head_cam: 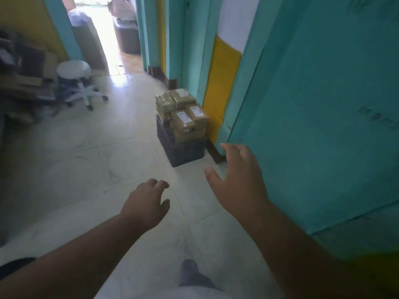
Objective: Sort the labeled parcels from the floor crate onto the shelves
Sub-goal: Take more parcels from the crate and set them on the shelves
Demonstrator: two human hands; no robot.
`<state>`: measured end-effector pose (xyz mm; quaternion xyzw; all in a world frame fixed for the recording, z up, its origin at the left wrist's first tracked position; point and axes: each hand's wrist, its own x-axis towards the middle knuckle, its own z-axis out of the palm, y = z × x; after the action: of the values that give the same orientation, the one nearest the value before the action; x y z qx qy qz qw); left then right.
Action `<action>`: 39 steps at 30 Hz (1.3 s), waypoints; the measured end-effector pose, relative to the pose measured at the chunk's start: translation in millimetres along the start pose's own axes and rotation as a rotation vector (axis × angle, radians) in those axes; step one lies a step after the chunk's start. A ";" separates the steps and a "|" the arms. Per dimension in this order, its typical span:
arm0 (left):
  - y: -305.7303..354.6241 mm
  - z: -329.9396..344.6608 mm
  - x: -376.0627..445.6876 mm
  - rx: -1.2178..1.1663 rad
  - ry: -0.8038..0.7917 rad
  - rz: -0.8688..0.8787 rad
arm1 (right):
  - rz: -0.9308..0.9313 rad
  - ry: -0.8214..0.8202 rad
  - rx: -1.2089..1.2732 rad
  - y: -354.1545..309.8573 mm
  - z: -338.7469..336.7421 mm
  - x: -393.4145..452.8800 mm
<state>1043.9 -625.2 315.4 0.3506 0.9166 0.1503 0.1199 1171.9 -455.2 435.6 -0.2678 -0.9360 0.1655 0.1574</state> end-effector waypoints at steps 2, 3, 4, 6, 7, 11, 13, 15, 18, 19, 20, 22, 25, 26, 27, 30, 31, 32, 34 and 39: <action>-19.1 -18.4 31.3 -0.011 0.020 -0.050 | -0.022 -0.024 0.020 -12.8 11.4 52.7; -29.8 -27.1 46.4 -0.020 0.025 -0.073 | -0.036 -0.023 0.026 -20.1 17.9 78.3; -40.8 -35.2 62.1 -0.025 0.028 -0.091 | -0.045 -0.018 0.032 -27.9 25.5 103.6; -65.0 -47.5 97.9 -0.035 0.042 -0.118 | -0.055 -0.013 0.042 -43.0 45.4 154.2; -77.6 -52.2 117.8 -0.044 0.049 -0.126 | -0.057 -0.007 0.045 -50.2 57.6 178.7; -125.1 -69.5 205.9 -0.085 0.055 -0.103 | -0.021 0.024 0.044 -77.7 105.1 262.3; -144.4 -82.9 255.7 -0.092 0.032 -0.060 | 0.022 0.040 0.052 -88.8 120.5 298.8; -154.8 -98.1 299.9 -0.094 -0.001 -0.032 | 0.046 0.053 0.029 -94.2 128.8 331.3; -156.4 -114.2 366.0 -0.102 -0.062 0.018 | 0.095 0.093 0.006 -85.8 136.0 375.8; -155.5 -116.0 389.4 -0.099 -0.076 0.043 | 0.115 0.098 -0.002 -80.3 140.4 389.6; -153.4 -115.7 413.6 -0.097 -0.093 0.072 | 0.139 0.093 -0.007 -73.8 146.0 403.1; -146.3 -110.1 460.8 -0.094 -0.132 0.119 | 0.187 0.073 -0.009 -58.2 159.1 430.9; -134.3 -95.9 533.7 -0.104 -0.189 0.127 | 0.208 0.081 -0.025 -23.7 180.1 480.2; -131.6 -89.8 559.1 -0.101 -0.205 0.125 | 0.210 0.081 -0.031 -9.9 187.4 499.6; -130.7 -85.0 580.4 -0.093 -0.224 0.121 | 0.212 0.083 -0.041 1.8 193.4 517.2; -129.0 -70.3 646.8 -0.055 -0.277 0.093 | 0.214 0.050 -0.060 39.0 214.5 581.4; -129.2 -65.8 667.2 -0.039 -0.298 0.075 | 0.217 0.020 -0.062 49.4 222.2 603.5; -129.7 -59.8 686.6 -0.031 -0.318 0.053 | 0.212 -0.012 -0.071 59.6 231.1 625.2; -133.9 -45.8 721.9 -0.046 -0.350 0.000 | 0.198 -0.068 -0.089 77.9 252.1 662.1; -150.0 5.5 794.3 -0.160 -0.435 -0.182 | 0.253 -0.214 -0.112 123.2 321.7 721.4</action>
<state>378.5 -191.3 165.4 0.2803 0.8821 0.1317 0.3549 521.7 -29.6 247.5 -0.3727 -0.9140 0.1594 0.0194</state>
